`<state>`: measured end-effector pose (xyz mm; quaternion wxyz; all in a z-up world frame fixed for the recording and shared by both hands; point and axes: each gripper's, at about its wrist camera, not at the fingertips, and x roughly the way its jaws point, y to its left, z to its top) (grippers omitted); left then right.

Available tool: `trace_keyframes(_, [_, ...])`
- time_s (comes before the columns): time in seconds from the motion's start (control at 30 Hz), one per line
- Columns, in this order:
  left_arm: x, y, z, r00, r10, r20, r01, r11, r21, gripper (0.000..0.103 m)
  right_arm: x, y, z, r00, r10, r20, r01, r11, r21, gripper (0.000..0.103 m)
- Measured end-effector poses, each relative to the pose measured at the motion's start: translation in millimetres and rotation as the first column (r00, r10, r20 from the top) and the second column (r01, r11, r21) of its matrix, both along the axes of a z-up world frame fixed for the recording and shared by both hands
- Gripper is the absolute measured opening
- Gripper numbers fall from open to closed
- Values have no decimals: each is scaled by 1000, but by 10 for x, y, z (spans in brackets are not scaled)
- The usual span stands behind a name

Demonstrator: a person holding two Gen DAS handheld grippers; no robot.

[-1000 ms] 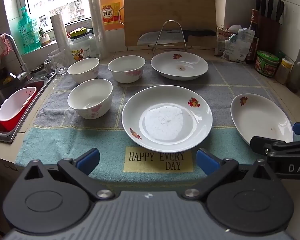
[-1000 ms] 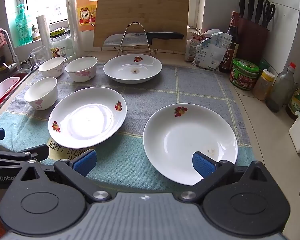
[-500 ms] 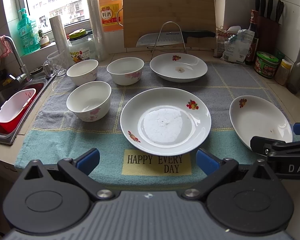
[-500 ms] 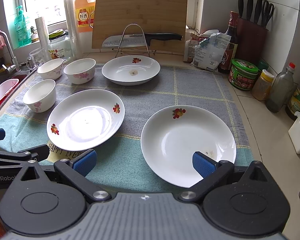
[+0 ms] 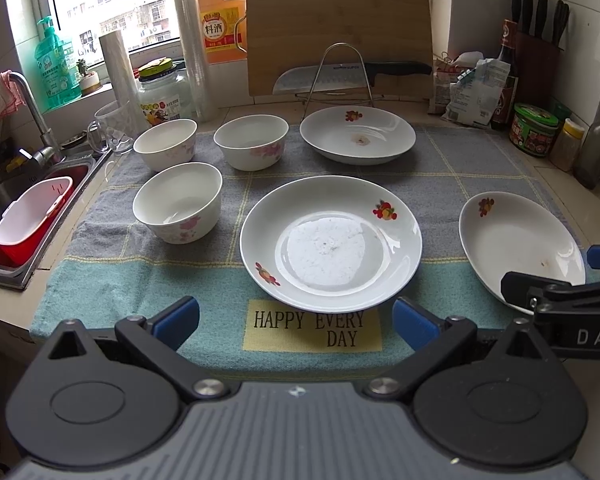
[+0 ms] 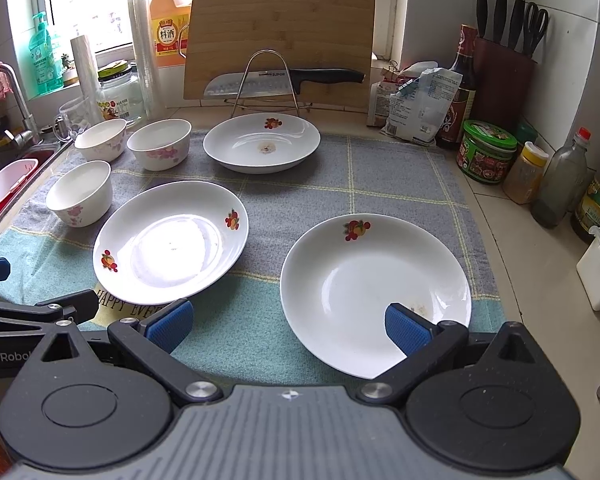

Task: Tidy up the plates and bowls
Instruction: 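Move both tools forward toward the white flowered plates on the towel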

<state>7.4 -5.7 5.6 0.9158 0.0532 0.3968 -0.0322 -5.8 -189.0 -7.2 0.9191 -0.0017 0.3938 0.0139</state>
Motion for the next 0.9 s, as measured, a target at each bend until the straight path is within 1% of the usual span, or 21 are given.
trace_keyframes(0.9, [-6,-47,26,1000,5,3,-5,1000,-2,102,-17,-38,4,1000,-3,15,3,1000,2,103])
